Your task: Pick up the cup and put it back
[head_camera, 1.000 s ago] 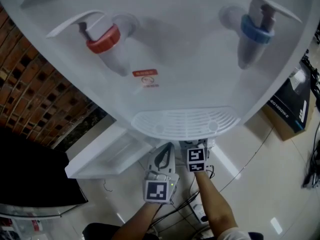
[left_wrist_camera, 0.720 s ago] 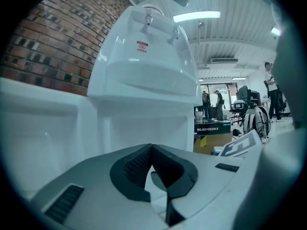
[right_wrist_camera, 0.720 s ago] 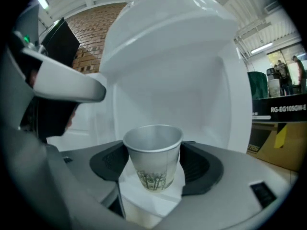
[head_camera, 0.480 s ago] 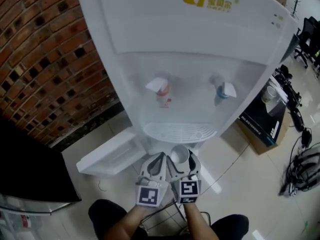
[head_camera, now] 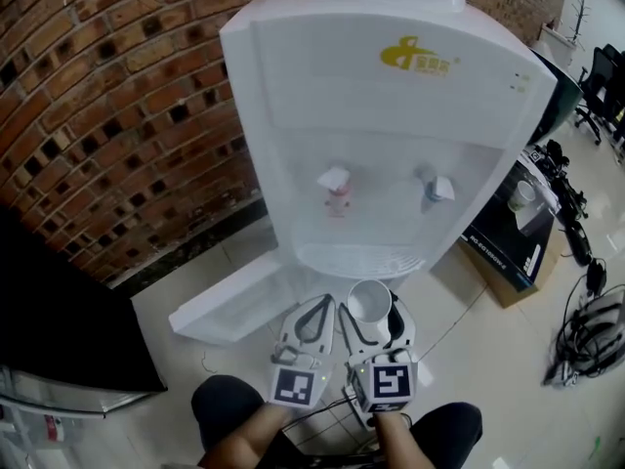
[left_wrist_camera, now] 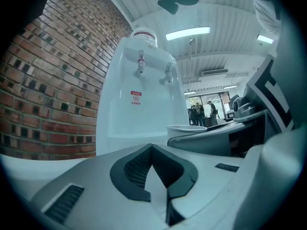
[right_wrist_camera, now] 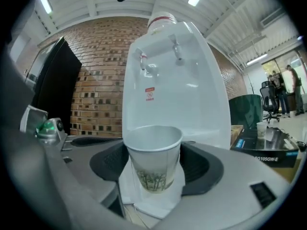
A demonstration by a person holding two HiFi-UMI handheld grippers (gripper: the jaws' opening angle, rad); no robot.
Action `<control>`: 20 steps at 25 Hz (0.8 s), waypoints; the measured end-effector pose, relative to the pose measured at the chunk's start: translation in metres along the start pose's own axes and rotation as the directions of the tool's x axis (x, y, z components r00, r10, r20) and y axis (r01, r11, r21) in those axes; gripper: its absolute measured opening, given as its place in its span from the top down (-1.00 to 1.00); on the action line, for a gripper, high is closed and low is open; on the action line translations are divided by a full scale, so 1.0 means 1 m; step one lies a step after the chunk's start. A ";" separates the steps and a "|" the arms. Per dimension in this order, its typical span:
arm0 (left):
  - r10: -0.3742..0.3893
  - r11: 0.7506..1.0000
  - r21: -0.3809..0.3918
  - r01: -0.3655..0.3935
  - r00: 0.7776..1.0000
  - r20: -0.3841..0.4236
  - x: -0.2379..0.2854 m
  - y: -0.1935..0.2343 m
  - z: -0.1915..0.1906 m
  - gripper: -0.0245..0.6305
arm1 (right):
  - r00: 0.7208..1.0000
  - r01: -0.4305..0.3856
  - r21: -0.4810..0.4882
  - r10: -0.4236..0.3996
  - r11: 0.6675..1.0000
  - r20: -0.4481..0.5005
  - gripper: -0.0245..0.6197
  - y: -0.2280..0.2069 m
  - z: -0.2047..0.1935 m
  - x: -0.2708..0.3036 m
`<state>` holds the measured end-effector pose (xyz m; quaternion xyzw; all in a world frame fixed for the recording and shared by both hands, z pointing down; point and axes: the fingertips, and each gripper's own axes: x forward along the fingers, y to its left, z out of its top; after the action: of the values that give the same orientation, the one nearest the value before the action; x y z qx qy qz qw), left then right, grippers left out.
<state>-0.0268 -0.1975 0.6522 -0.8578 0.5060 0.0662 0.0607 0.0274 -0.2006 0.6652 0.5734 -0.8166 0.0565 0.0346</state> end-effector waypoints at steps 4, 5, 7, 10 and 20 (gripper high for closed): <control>0.003 1.000 -0.004 -0.003 0.999 0.034 -0.001 0.001 0.016 0.95 | 1.000 -0.023 -0.033 0.023 0.999 0.000 -0.14 0.006 0.004 -0.004; 0.004 1.000 0.000 -0.004 0.999 0.035 -0.001 0.002 0.018 0.95 | 1.000 -0.025 -0.031 0.025 0.999 0.000 -0.14 0.008 0.007 -0.004; -0.006 1.000 0.017 0.005 1.000 0.029 0.001 0.001 0.022 0.95 | 1.000 -0.023 -0.013 0.023 1.000 -0.001 -0.14 0.009 0.013 -0.006; -0.030 0.999 0.032 0.029 0.999 0.019 0.006 0.001 0.042 0.95 | 0.999 -0.025 -0.027 0.024 0.999 -0.042 -0.13 0.006 0.020 -0.014; -0.003 1.000 0.025 0.004 0.999 -0.052 0.004 0.005 0.179 0.95 | 0.995 -0.027 -0.020 0.025 0.999 -0.099 -0.13 0.026 0.146 -0.042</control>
<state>-0.0385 -0.1724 0.4753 -0.8594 0.5066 0.0374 0.0587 0.0181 -0.1719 0.5136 0.5588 -0.8219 0.0764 0.0804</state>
